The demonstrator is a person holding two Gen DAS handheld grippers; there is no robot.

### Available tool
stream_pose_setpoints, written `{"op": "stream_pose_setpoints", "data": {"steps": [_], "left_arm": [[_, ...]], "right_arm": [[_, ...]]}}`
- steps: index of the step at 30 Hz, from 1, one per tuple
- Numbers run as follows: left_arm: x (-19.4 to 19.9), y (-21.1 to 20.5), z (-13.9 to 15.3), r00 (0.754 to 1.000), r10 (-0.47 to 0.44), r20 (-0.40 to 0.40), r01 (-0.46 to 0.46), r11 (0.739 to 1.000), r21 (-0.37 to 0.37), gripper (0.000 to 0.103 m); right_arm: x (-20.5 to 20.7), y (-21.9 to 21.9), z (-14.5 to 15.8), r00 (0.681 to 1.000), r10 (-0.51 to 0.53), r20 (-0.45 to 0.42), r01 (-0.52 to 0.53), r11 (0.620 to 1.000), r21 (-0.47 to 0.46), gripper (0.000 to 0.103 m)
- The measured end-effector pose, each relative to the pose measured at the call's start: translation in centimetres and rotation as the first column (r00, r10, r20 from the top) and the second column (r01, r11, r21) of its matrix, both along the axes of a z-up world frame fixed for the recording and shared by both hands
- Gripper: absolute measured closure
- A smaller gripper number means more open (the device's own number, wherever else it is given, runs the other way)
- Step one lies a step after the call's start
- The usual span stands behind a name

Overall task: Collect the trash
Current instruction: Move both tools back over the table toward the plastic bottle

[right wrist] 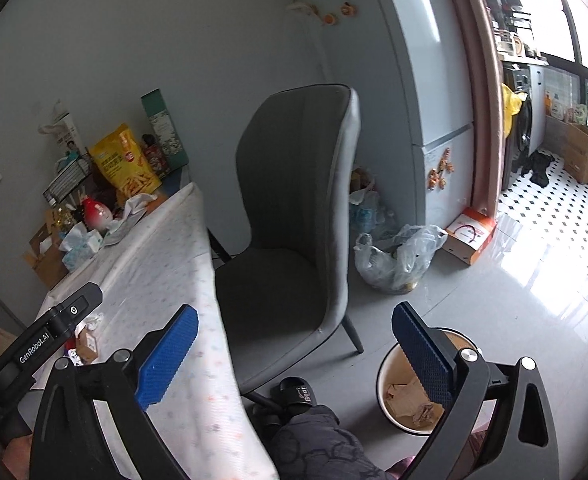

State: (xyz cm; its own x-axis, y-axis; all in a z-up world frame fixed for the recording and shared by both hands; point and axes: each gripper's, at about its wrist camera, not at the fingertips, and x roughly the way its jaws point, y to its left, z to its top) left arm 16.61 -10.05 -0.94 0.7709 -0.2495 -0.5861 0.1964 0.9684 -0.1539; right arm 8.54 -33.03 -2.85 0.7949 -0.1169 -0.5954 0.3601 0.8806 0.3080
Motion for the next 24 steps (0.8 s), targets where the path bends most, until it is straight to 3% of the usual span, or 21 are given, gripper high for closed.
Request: {"op": "stream_pose_setpoints", "data": {"steps": [9,24], "left_arm": [[-0.2,6.5,-0.2,0.993,0.117,-0.006,-0.117,0.993,-0.022,0.006],[-0.7,15.1,-3.0,0.956,0.28,-0.086,-0.283,0.959,-0.029,0.006]], "right_arm": [[2.1,5.5,0.7,0.994,0.113,-0.001,-0.113,0.993,-0.021,0.008],[4.0,12.6,0.3,0.968,0.247,-0.033,-0.249,0.968,-0.043,0.008]]}}
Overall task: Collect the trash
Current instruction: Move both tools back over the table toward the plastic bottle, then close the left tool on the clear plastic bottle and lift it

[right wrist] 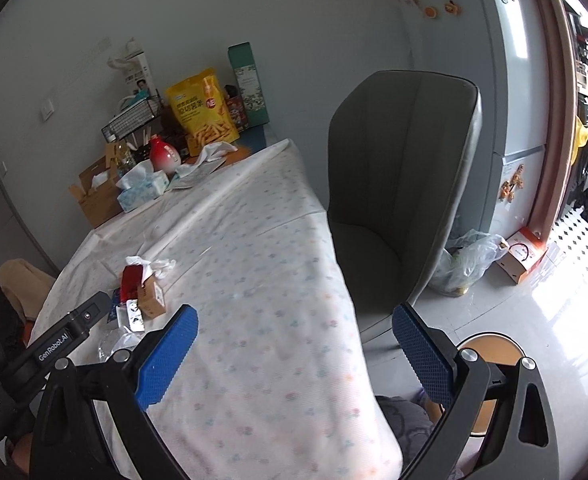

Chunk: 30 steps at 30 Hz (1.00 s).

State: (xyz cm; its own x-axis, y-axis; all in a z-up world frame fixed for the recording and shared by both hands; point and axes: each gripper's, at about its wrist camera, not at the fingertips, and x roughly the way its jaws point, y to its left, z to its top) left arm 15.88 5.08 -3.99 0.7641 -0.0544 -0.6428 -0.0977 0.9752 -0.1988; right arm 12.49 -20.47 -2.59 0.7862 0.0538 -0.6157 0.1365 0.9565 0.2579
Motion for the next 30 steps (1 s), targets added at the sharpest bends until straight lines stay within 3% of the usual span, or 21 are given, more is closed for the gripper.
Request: {"op": "stream_pose_setpoints", "data": {"steps": [10,27,29,30], "left_arm": [[0.5,1.8,-2.8,0.996,0.041,-0.077,-0.042,0.999,-0.006,0.006],[2.2,-0.5,-6.3,0.98,0.011,-0.197,0.0,0.999,0.053,0.006],[2.1,-0.3,-6.0,0.984,0.013,-0.18,-0.005,0.999,0.045,0.009],[2.0,-0.2,-5.8,0.985,0.011,-0.172,-0.005,0.999,0.036,0.02]], "right_arm": [[0.4,2.0,-0.9,0.999,0.03,-0.029,-0.03,0.999,-0.015,0.008],[0.9,1.4,-2.2,0.998,0.024,-0.059,-0.024,1.0,-0.002,0.008],[1.0,1.4,-2.3,0.998,0.025,-0.063,-0.025,1.0,0.0,0.008],[1.0,1.5,-2.4,0.998,0.027,-0.064,-0.027,1.0,0.001,0.008]]}}
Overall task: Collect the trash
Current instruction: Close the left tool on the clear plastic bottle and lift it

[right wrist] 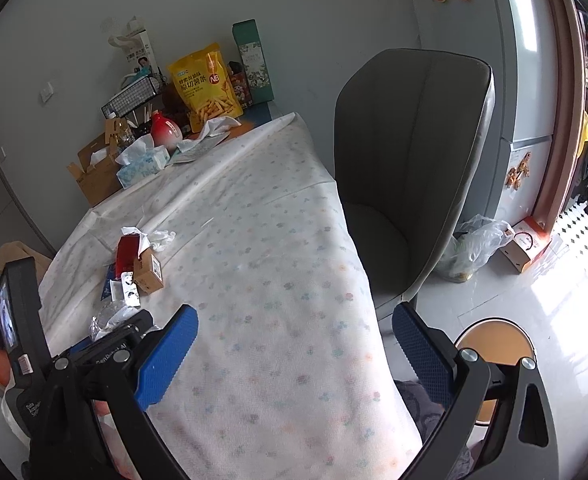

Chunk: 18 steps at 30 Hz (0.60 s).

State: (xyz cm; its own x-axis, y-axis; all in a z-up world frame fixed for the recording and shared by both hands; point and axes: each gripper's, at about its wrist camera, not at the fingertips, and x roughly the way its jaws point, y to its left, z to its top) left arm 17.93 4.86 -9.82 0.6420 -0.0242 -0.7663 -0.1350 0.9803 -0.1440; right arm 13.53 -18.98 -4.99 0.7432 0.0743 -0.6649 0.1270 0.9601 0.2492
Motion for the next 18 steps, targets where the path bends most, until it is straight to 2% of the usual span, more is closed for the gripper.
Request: {"op": "stream_pose_setpoints", "data": {"steps": [1,2,3,5,6,7,18], "left_arm": [[0.0,0.1,0.1,1.0,0.001,0.0,-0.001,1.0,-0.003,0.03],[0.0,0.2,0.4,1.0,0.007,0.001,-0.007,1.0,0.005,0.035],[-0.2,0.4,0.7,1.0,0.011,0.011,-0.011,1.0,0.007,0.043],[-0.4,0.8,1.4,0.999,0.008,0.031,-0.008,1.0,0.004,0.045],[-0.6,1.0,1.8,0.999,0.007,0.042,-0.007,1.0,0.003,0.053],[-0.8,1.3,2.1,0.999,0.008,0.052,-0.008,1.0,0.005,0.07],[-1.9,5.8,4.6,0.988,0.073,0.135,-0.073,0.997,-0.007,0.071]], "right_arm": [[0.1,0.1,0.0,1.0,0.002,0.0,-0.002,1.0,0.0,0.008],[0.2,0.3,0.0,1.0,0.008,0.0,-0.008,1.0,-0.001,0.008],[0.3,0.6,0.1,1.0,0.014,0.0,-0.014,1.0,-0.001,0.008],[0.4,1.2,0.2,1.0,0.031,0.003,-0.031,1.0,-0.005,0.008],[0.6,1.6,0.3,0.999,0.04,0.005,-0.04,0.999,-0.007,0.008],[0.8,2.1,0.3,0.999,0.052,0.006,-0.052,0.999,-0.008,0.008],[2.6,8.0,0.8,0.983,0.181,0.003,-0.181,0.983,-0.013,0.009]]}}
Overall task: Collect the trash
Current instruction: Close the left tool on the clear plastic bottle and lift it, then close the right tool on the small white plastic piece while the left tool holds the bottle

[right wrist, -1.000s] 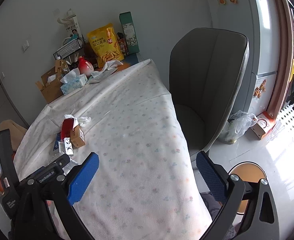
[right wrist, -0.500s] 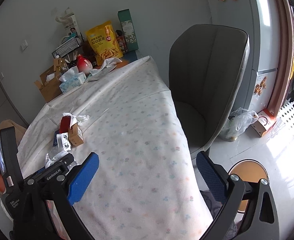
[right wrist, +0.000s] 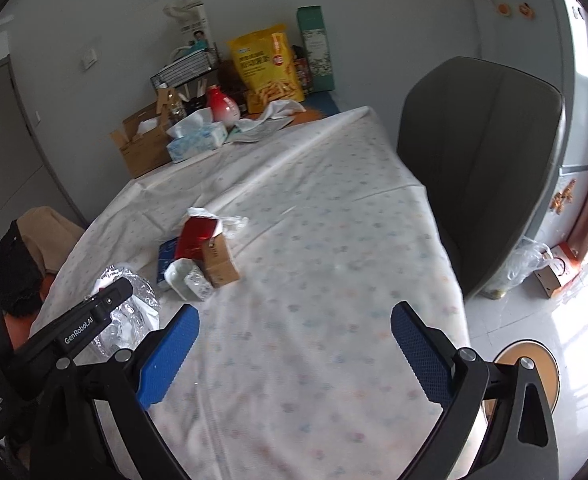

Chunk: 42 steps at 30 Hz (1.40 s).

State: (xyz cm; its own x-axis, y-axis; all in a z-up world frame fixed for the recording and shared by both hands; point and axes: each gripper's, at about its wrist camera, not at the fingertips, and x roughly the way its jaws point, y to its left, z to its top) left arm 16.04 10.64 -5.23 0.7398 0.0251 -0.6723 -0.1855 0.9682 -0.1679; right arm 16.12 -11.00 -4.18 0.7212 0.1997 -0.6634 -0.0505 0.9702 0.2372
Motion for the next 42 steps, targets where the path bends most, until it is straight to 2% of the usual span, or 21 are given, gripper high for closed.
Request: {"op": "stream_pose_setpoints", "data": {"steps": [4,9,15,25,27,28,34,42], "left_arm": [[0.2,1.8,0.3,0.999,0.036,0.017,-0.036,0.999,0.003,0.071],[1.1,3.8,0.3,0.997,0.075,0.025,-0.075,0.997,0.019,0.071],[2.4,5.8,-0.3,0.995,0.103,0.014,-0.103,0.994,0.031,0.07],[4.8,7.8,-2.3,0.993,0.118,-0.026,-0.117,0.993,0.026,0.07],[4.9,7.7,-2.4,0.993,0.117,-0.025,-0.116,0.993,0.026,0.07],[5.0,7.6,-2.4,0.993,0.115,-0.025,-0.115,0.993,0.025,0.07],[4.5,6.2,-1.9,0.996,0.092,-0.015,-0.092,0.996,0.02,0.07],[2.6,2.4,0.3,0.999,0.045,0.03,-0.046,0.998,0.037,0.07]], "right_arm": [[0.8,1.7,0.1,0.999,0.039,-0.005,-0.039,0.999,0.0,0.015],[2.5,4.2,-0.2,0.995,0.091,-0.029,-0.091,0.996,-0.001,0.031],[4.7,7.2,-1.3,0.987,0.145,-0.073,-0.146,0.989,-0.007,0.051],[7.9,10.3,-3.8,0.975,0.174,-0.139,-0.178,0.984,-0.017,0.072],[8.2,10.5,-4.2,0.971,0.185,-0.152,-0.189,0.982,-0.012,0.095],[8.2,10.6,-4.2,0.971,0.186,-0.152,-0.19,0.982,-0.014,0.098],[7.0,9.5,-3.1,0.977,0.179,-0.114,-0.184,0.983,-0.027,0.098],[4.3,5.7,-0.6,0.99,0.13,-0.053,-0.131,0.991,-0.019,0.098]]}}
